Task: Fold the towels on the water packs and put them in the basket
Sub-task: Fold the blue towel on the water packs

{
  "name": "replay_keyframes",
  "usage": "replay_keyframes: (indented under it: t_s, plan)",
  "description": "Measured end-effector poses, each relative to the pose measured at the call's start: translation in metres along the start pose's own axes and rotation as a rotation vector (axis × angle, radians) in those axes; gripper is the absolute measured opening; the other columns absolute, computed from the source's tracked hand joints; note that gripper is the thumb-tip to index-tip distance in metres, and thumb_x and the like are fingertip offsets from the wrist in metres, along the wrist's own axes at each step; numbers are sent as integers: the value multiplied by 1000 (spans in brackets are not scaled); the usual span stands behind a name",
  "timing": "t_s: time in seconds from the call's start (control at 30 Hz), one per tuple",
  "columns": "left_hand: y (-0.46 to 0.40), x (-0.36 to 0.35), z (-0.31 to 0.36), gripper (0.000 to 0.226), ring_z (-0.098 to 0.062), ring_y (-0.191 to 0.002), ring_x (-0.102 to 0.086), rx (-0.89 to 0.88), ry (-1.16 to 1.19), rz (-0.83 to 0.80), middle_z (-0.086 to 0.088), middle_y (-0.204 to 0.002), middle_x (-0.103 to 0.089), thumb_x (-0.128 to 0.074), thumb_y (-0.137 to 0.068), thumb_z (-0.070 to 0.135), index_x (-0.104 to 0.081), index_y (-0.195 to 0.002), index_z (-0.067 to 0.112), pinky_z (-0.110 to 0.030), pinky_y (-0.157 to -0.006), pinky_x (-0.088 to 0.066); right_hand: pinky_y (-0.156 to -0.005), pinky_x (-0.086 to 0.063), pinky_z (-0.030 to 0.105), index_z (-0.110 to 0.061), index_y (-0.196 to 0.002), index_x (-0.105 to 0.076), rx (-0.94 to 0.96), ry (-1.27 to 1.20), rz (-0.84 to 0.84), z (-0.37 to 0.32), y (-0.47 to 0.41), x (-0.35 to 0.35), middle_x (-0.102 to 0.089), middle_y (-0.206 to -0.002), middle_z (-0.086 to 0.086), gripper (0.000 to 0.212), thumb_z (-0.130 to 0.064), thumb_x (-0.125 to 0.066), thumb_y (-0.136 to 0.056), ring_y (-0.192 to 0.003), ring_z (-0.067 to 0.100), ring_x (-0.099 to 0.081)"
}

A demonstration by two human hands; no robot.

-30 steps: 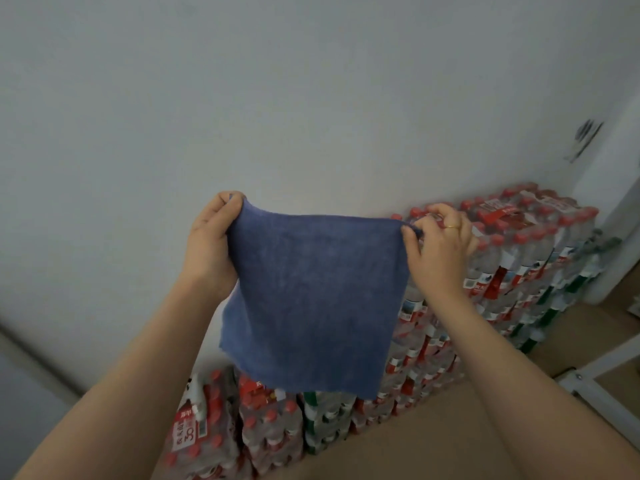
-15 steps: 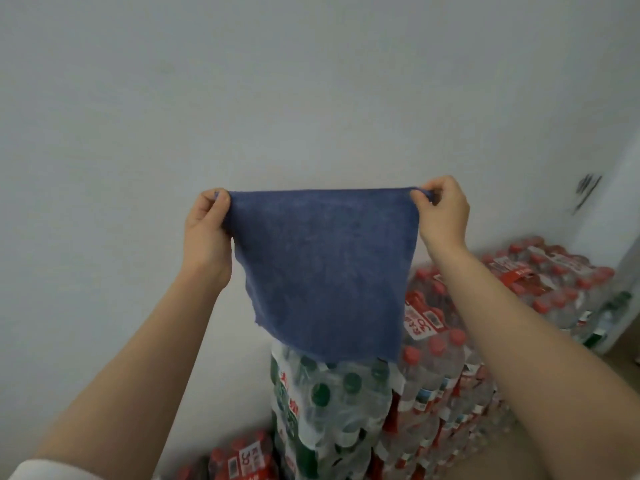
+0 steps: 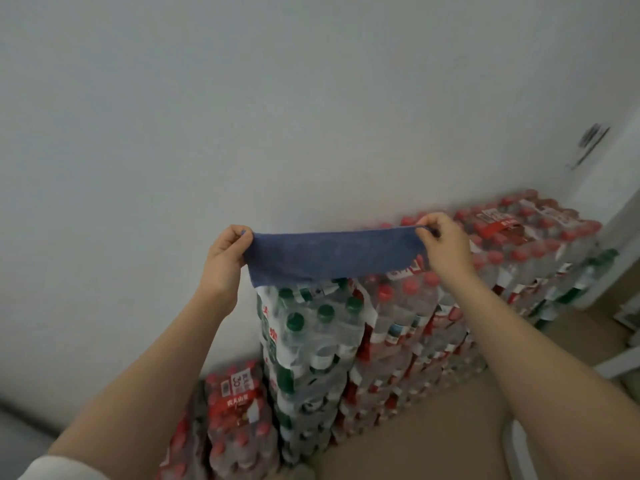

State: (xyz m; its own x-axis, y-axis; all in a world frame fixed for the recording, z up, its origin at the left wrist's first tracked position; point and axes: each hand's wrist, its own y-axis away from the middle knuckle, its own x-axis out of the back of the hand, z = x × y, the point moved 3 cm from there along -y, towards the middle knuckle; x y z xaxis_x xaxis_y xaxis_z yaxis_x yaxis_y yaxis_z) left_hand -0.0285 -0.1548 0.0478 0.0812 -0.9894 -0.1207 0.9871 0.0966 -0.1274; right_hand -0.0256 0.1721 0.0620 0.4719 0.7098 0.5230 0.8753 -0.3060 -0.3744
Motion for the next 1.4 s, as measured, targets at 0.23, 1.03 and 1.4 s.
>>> replay_keyframes:
  t_s: [0.23, 1.03, 1.4]
  plan:
    - [79, 1, -41, 29, -12, -64, -35, 98, -84, 32, 4, -62, -44, -43, -92, 3, -46, -65, 14, -28, -63, -27, -62, -35, 28, -18, -81, -44, -126, 10, -267, 47, 80, 6, -45, -77, -8, 20, -2, -40, -92, -69, 7, -43]
    - [-24, 12, -73, 24, -12, -66, -40, 218, -248, 329, 2, -69, -47, -45, -92, 13, -50, -69, 17, -26, -61, -33, -81, -51, 39, -18, -94, -57, -310, -214, -261, 56, -28, -76, -61, -97, -2, 7, -12, -55, -91, -93, 21, -59]
    - [-70, 22, -134, 34, -32, -105, -52, 562, -797, 41, -16, -116, -53, -54, -85, 7, -48, -119, 4, -39, -88, -43, -89, -39, 29, -9, -129, -49, -166, 252, -678, 62, -52, -127, -52, -131, 11, 46, 3, -44, -85, -120, 30, -49]
